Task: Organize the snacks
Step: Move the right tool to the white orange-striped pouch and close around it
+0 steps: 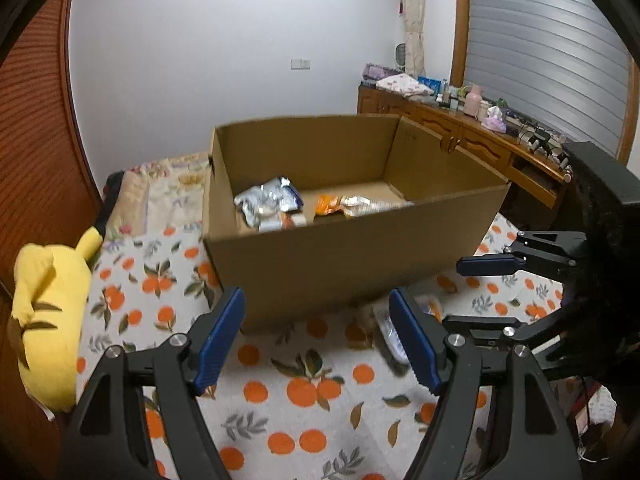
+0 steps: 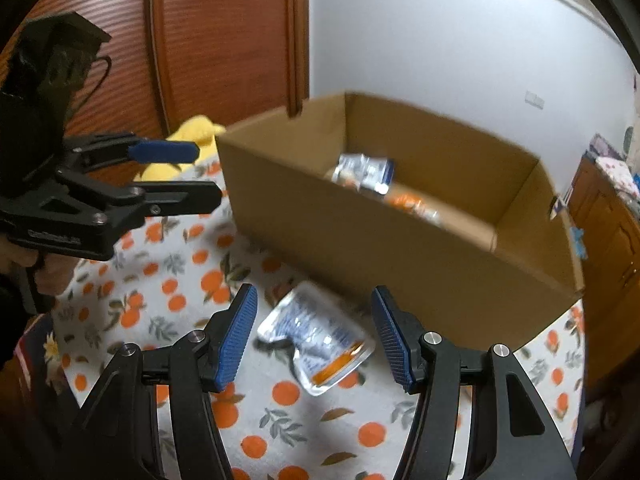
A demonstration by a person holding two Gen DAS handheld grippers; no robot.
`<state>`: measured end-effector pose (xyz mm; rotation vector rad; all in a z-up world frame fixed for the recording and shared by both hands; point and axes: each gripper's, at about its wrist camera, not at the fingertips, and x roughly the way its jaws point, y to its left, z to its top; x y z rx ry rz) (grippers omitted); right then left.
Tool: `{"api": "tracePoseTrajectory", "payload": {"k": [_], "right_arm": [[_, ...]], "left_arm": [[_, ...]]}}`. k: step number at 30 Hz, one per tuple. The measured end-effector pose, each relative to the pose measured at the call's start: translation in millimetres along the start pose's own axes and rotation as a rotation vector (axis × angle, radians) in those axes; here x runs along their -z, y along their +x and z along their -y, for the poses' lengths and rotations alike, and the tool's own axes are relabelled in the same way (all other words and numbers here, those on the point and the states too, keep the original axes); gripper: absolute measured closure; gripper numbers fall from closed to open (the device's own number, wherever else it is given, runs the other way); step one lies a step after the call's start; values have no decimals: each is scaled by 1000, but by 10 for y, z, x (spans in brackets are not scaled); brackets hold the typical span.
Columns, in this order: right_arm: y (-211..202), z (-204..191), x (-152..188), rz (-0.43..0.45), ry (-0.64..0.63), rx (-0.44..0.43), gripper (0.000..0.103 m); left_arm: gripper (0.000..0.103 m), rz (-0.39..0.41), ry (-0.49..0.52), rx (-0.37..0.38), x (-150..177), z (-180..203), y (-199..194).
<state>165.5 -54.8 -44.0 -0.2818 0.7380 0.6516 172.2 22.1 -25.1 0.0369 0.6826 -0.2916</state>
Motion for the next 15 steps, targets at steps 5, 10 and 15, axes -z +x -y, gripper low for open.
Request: {"api": "tracePoseTrajectory", "payload": {"k": [5,10,15], "right_arm": [[245,26,124,-60,9,-12,42],[424,65,165,-103,4,-23,42],[545,145,131,-118,6,-58,42]], "left_arm": [[28,-34,-30,5,146,-53,84],[28,-56,-55,14,270,-105,143],[28,-65,-64,23,313,-106,160]]}}
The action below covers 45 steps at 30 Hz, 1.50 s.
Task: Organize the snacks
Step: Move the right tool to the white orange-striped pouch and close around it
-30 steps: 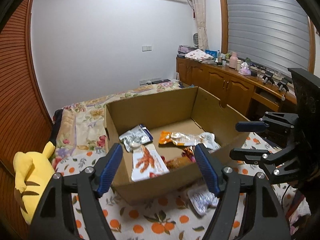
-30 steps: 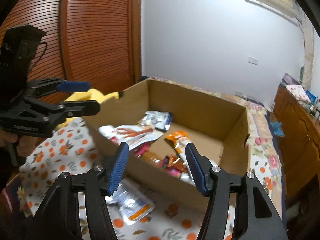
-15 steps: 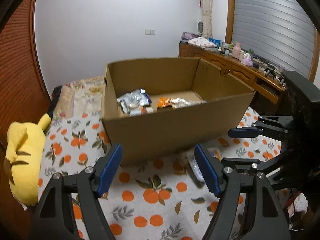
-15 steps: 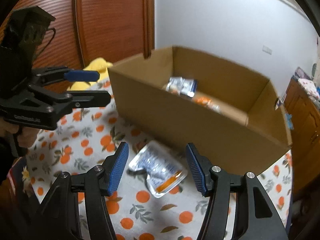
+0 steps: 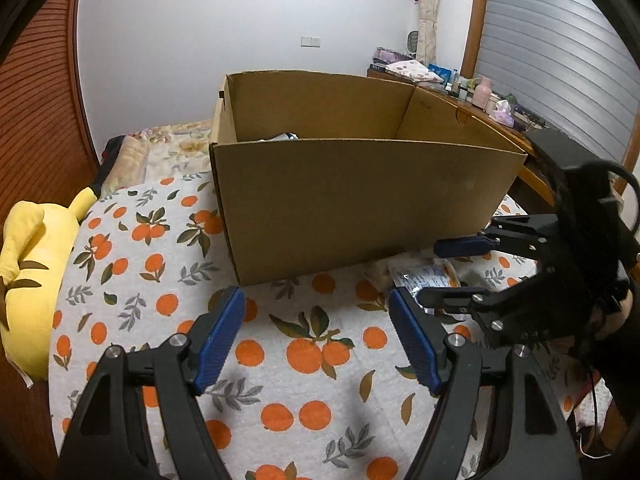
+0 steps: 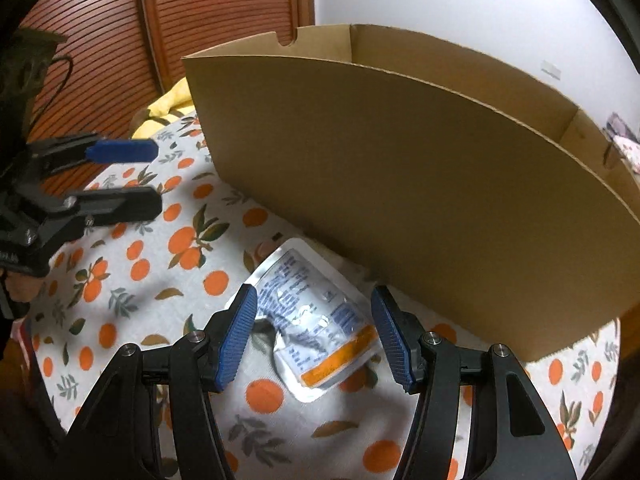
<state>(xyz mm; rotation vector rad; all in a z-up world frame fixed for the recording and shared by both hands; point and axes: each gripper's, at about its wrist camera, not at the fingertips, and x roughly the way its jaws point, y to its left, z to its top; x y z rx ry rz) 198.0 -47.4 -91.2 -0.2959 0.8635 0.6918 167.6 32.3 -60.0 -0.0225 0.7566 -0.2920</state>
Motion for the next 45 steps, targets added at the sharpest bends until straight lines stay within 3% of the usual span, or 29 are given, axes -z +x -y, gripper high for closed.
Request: {"api": "tracePoseTrajectory", "payload": {"k": [19,32,45], "right_arm": [[-104,-122,247,-23,-11,-69,35],[-260,-281,418,-14,-11,-44,31],[-172,-193,319,27,105,-2,30]], "left_arm": [[28,-3,-4,13,129,83,-126],[28,21,-3,5,240,196,-376],[28,40,-15,2,300,228,-530]]}}
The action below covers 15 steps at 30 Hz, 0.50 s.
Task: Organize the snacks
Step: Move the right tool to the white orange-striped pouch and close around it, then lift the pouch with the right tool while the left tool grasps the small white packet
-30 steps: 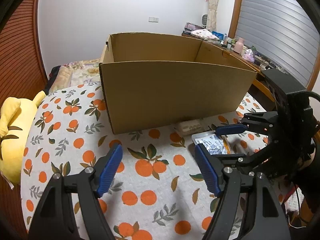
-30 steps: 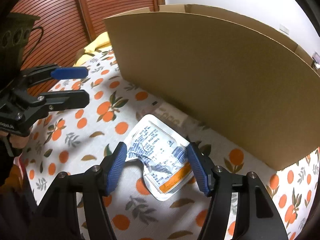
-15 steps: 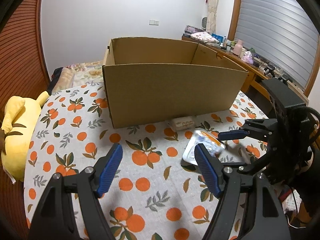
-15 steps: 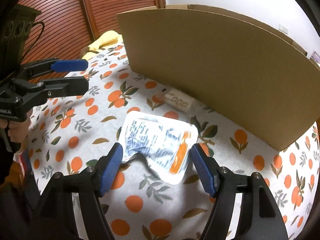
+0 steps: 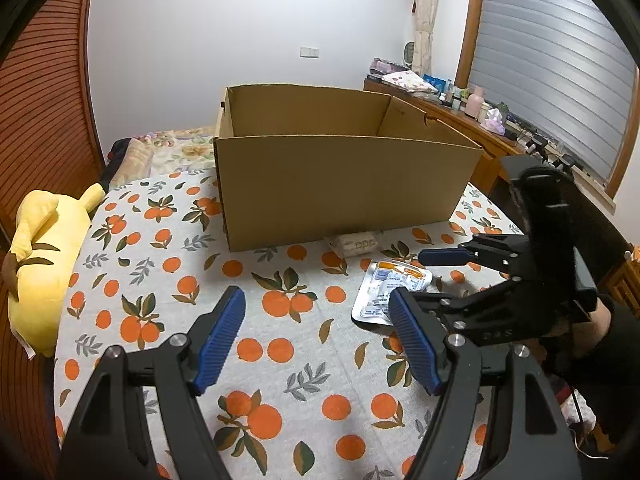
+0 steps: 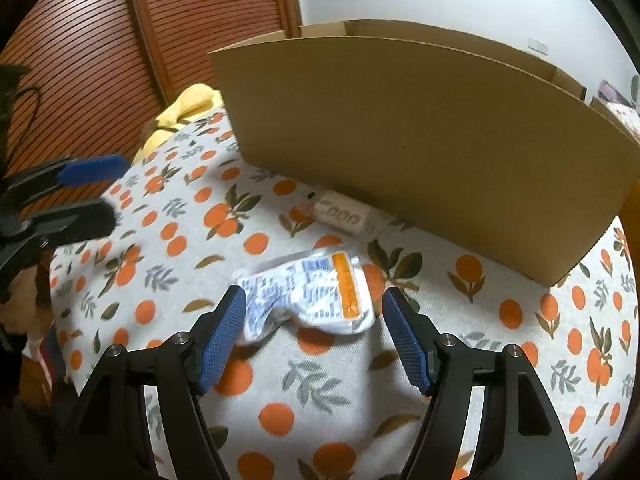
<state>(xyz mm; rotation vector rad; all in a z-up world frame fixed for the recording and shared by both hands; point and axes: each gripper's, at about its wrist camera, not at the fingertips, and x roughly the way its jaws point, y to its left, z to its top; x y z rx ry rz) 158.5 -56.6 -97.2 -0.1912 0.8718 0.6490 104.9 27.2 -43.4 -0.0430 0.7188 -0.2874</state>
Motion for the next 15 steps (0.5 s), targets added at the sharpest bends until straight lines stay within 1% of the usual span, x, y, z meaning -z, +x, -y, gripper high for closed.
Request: {"api": "tracePoseTrajectory", "payload": {"k": [5,11,13,15], "right_arm": [[125,-35,-11,-37,-11,14,30],[184,-155,-20,-60,-78,74,31],[192,-148,-32,-59,-78,72,33],[189,-137,-53,-51,-68,68,38]], "left_arm": [[28,-2,-8,-2,23,-26,3],[28,-10,-23,1,51,-47,45],[28,-13,-22,1,56,-41,57],[28,-14,-22,1,57,-39,58]]}}
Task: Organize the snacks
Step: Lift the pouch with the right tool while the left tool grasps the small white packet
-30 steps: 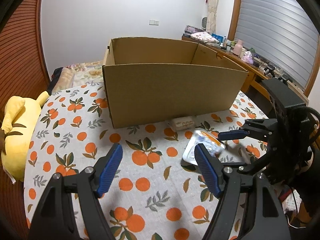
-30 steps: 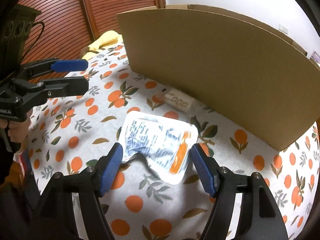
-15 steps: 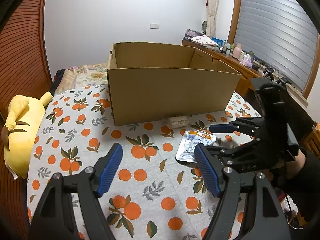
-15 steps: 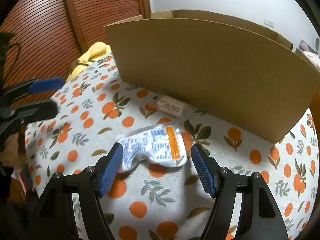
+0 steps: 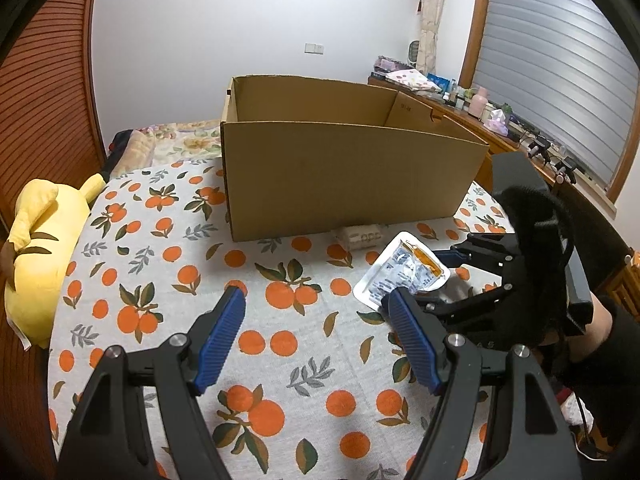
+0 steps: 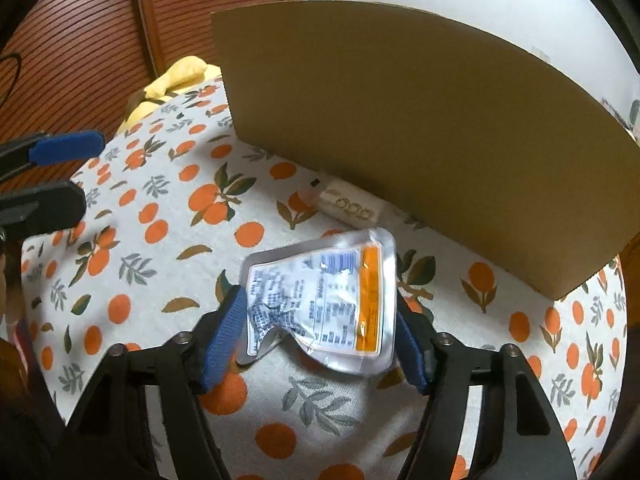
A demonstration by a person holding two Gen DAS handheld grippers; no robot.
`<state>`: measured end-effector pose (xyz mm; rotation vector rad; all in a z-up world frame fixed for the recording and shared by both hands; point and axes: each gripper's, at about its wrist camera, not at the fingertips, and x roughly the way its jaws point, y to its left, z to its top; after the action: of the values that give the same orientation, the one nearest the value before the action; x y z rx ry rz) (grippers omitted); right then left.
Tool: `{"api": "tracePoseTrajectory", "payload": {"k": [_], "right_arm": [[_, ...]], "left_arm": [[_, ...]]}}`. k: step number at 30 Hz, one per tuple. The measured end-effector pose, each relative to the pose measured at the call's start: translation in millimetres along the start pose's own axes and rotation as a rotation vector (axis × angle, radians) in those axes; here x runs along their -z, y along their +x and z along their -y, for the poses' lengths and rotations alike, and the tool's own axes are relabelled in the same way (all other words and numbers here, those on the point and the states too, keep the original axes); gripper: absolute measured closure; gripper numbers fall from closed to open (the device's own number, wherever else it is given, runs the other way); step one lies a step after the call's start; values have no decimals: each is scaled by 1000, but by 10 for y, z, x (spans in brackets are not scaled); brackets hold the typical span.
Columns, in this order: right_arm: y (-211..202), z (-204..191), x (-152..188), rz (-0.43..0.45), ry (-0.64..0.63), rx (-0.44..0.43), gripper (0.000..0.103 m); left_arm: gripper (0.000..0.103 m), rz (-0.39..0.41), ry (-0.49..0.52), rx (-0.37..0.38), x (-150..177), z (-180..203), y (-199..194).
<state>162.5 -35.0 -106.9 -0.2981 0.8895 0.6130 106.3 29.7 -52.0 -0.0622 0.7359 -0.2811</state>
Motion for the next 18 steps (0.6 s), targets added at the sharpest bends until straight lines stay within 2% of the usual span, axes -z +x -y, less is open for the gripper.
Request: {"api": "tracePoseTrajectory", "payload": {"k": [2,3,9,10,12,18], "right_arm": [[-32,25,-9,15,13,-17,43],[-55,35,-13,24,19,-21,51],[-214,68,-28,58,30,-56,67],[-245,66,-30,69,32,-64,72],[-338,69,-34,98,43,-75,97],[-395,100,35,111,55,-60,100]], "left_arm": [[28,0,0,0,5,2,3],[28,-1,0,-1,6,4,7],[28,-10,-3,1,12,16,63],[28,-14,-4,-1,12,21,91],[28,-22,-1,-2,0,30,150],[28,-44,7,0,-80,69,349]]}}
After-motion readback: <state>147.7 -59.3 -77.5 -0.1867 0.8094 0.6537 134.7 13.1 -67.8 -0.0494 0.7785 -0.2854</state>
